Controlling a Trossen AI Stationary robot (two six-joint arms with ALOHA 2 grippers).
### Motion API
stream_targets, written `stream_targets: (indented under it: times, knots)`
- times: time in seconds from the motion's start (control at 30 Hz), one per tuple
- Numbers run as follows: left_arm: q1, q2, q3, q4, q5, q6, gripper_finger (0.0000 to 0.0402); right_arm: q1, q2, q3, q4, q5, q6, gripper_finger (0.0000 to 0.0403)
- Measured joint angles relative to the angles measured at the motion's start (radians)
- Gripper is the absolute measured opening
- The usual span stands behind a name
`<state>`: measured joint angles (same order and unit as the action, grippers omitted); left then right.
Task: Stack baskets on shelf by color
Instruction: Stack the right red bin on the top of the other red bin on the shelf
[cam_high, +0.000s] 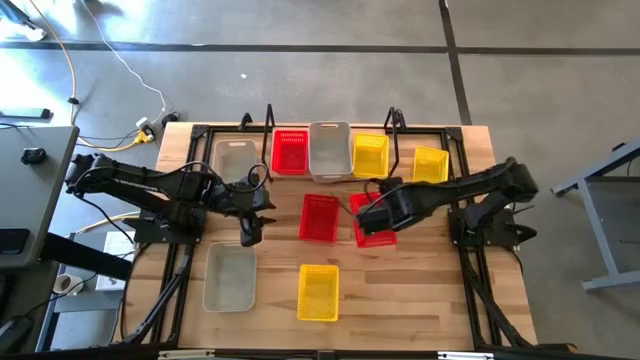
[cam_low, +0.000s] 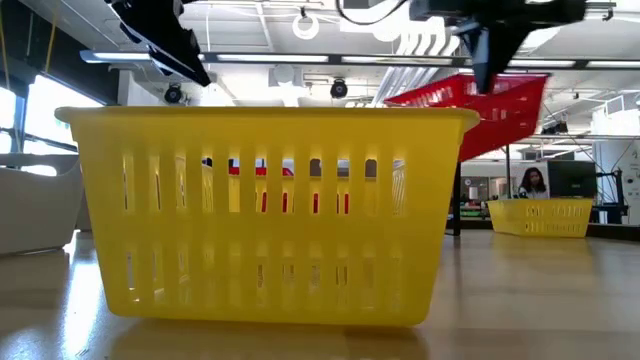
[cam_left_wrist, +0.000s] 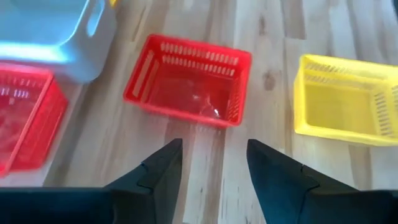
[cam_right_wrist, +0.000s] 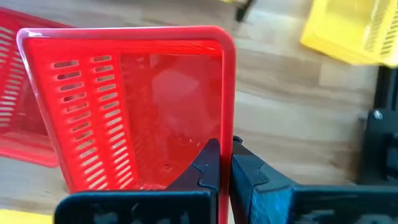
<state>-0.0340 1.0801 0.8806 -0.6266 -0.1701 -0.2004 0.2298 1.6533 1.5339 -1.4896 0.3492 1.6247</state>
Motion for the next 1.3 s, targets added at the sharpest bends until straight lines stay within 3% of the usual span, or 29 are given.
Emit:
stream_targets:
  times: [0.27,0.57,0.8,1.3]
  knots:
    - [-0.082,0.0,0.0,0.078,-0.08,0.145,0.0152,-0.001,0.152,0.217,0.002,0.135,-0.029,0.0]
    - [-0.129,0.024,0.0,0.111,-0.136,0.205,0.0141,-0.039,0.281,0.387,0.069,0.262,-0.098,0.0]
    - [-0.153,0.056,0.0,0.107,-0.201,0.301,0.014,-0.075,0.325,0.4,0.27,0.284,-0.187,0.0]
    - [-0.186,0.078,-0.001,0.112,-0.239,0.406,0.0141,-0.126,0.367,0.397,0.49,0.302,-0.262,0.0]
